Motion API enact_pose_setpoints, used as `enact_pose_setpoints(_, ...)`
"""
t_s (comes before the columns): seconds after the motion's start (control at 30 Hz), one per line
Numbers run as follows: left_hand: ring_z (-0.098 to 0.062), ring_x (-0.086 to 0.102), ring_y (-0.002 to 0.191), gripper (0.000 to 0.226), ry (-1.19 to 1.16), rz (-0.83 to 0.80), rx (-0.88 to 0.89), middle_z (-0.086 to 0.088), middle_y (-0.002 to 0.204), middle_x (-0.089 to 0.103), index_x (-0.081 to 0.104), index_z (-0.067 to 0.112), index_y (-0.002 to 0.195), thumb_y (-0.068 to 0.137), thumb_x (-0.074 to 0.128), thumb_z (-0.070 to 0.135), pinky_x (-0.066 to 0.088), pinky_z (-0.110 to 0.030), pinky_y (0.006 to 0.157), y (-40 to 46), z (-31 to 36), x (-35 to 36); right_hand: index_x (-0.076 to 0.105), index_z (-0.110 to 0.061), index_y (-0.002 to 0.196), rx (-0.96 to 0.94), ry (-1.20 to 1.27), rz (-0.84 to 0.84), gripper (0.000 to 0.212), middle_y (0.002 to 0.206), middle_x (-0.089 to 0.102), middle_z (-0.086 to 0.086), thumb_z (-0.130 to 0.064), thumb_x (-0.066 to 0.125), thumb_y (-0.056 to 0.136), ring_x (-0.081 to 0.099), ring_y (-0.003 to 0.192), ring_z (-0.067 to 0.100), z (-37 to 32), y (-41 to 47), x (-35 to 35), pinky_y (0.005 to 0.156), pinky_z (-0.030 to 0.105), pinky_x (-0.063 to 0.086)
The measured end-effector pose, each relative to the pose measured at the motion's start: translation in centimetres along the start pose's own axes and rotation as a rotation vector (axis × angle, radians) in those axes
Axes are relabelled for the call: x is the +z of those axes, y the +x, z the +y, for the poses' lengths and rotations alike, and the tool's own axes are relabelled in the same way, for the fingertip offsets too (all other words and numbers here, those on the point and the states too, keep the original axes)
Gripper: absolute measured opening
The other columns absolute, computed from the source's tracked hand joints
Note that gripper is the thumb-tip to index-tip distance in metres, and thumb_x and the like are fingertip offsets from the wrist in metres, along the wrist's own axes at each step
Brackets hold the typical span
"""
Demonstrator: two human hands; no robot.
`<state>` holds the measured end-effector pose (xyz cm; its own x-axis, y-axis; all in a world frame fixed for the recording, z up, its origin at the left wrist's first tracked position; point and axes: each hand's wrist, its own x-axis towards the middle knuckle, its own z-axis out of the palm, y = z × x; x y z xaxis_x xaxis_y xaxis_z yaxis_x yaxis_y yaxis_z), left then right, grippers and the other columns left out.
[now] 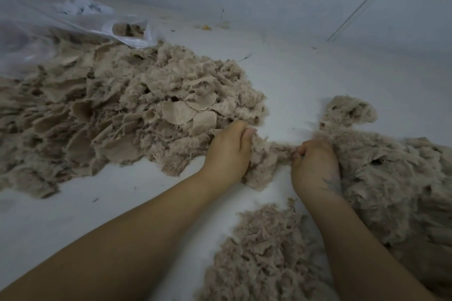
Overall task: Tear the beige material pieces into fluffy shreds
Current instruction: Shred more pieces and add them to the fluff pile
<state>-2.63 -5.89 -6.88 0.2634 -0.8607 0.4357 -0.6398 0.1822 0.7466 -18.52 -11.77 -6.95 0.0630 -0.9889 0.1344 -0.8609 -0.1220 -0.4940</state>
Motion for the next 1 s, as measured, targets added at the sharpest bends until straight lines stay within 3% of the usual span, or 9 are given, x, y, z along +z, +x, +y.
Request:
enact_pose_setpoints(0.13,-0.001,0.038,0.054,0.033,-0.062,-0.043,-0.005,0.009,0.062,0.037,0.034,0.026,0.072,0.103,0.045,0.019,0.025,-0.019,0.048,-0.4,0.0,0.5,0.063,-0.013,0.095,-0.257,0.175,0.149,0.021,0.118,0.060,0.010,0.004,0.053,0.086,0.055,0.109,0.029,-0.4,-1.4,-0.1,0.091,0.037,0.047)
enact_pose_setpoints(0.23,-0.002,0.037,0.053,0.023,-0.081,-0.046,-0.007,0.008,0.062,0.040,0.042,0.017,0.080,0.102,0.047,0.019,0.027,-0.020,0.049,-0.4,0.3,1.1,0.069,-0.010,0.110,-0.442,0.280,0.032,0.033,0.125,0.062,0.003,-0.014,0.053,0.081,0.054,0.118,0.021,-1.5,-2.2,-0.4,0.107,0.052,0.041)
enact_pose_setpoints(0.33,-0.004,0.042,0.055,0.022,-0.098,-0.011,-0.041,0.006,0.063,0.044,0.046,0.011,0.081,0.102,0.048,0.018,0.034,-0.019,0.051,-0.1,0.5,1.1,0.072,-0.013,0.117,-0.452,0.132,-0.168,0.041,0.125,0.065,0.002,-0.034,0.057,0.084,0.055,0.120,0.022,-1.5,-1.8,0.2,0.112,0.048,0.035)
enact_pose_setpoints(0.4,-0.017,0.048,0.059,0.023,-0.128,0.000,-0.057,-0.001,0.064,0.045,0.046,0.006,0.081,0.102,0.047,0.016,0.043,-0.036,0.055,-0.1,0.4,1.0,0.074,-0.009,0.116,-0.450,0.122,-0.149,0.031,0.127,0.066,0.004,-0.022,0.067,0.088,0.055,0.123,0.022,-1.0,-1.4,0.6,0.111,0.033,0.037)
enact_pose_setpoints(0.47,-0.026,0.046,0.059,0.025,-0.149,0.006,-0.038,-0.007,0.065,0.046,0.046,0.002,0.081,0.103,0.045,0.014,0.043,-0.047,0.057,-0.3,0.4,0.9,0.076,-0.005,0.108,-0.423,0.153,-0.072,0.021,0.123,0.068,0.007,-0.010,0.068,0.089,0.058,0.118,0.022,-0.8,-1.3,0.6,0.098,0.018,0.038)
enact_pose_setpoints(0.6,-0.035,0.049,0.058,0.025,-0.154,0.093,-0.030,-0.017,0.064,0.051,0.045,0.000,0.080,0.102,0.045,0.013,0.042,-0.051,0.055,-0.5,0.2,0.6,0.075,0.000,0.099,-0.207,0.179,0.036,0.014,0.106,0.071,0.018,-0.005,0.064,0.092,0.065,0.098,0.034,-0.6,-0.9,0.0,0.077,0.026,0.045)
enact_pose_setpoints(0.8,-0.033,0.048,0.056,0.028,-0.163,0.124,-0.051,-0.018,0.065,0.052,0.043,0.005,0.077,0.103,0.042,0.015,0.042,-0.050,0.053,-0.5,-0.1,0.5,0.072,0.012,0.098,-0.045,0.178,0.047,0.019,0.103,0.072,0.027,0.005,0.056,0.091,0.066,0.092,0.042,-0.3,-0.4,-0.6,0.077,0.038,0.055)
enact_pose_setpoints(0.9,-0.037,0.049,0.056,0.029,-0.173,0.047,-0.049,-0.018,0.063,0.049,0.039,0.009,0.075,0.103,0.042,0.016,0.042,-0.052,0.051,-0.6,0.2,0.8,0.070,-0.001,0.117,-0.160,0.284,0.061,0.034,0.127,0.065,0.011,0.005,0.063,0.084,0.060,0.117,0.027,0.0,-0.9,-0.3,0.095,0.024,0.044)
enact_pose_setpoints(1.0,-0.025,0.048,0.048,0.027,-0.213,-0.025,-0.050,-0.013,0.059,0.051,0.043,0.007,0.078,0.103,0.043,0.015,0.046,-0.050,0.050,-0.6,0.2,0.8,0.058,-0.023,0.137,-0.310,0.360,-0.036,0.064,0.130,0.053,-0.011,-0.003,0.071,0.078,0.051,0.119,0.007,0.0,-1.4,0.0,0.099,0.023,0.040)
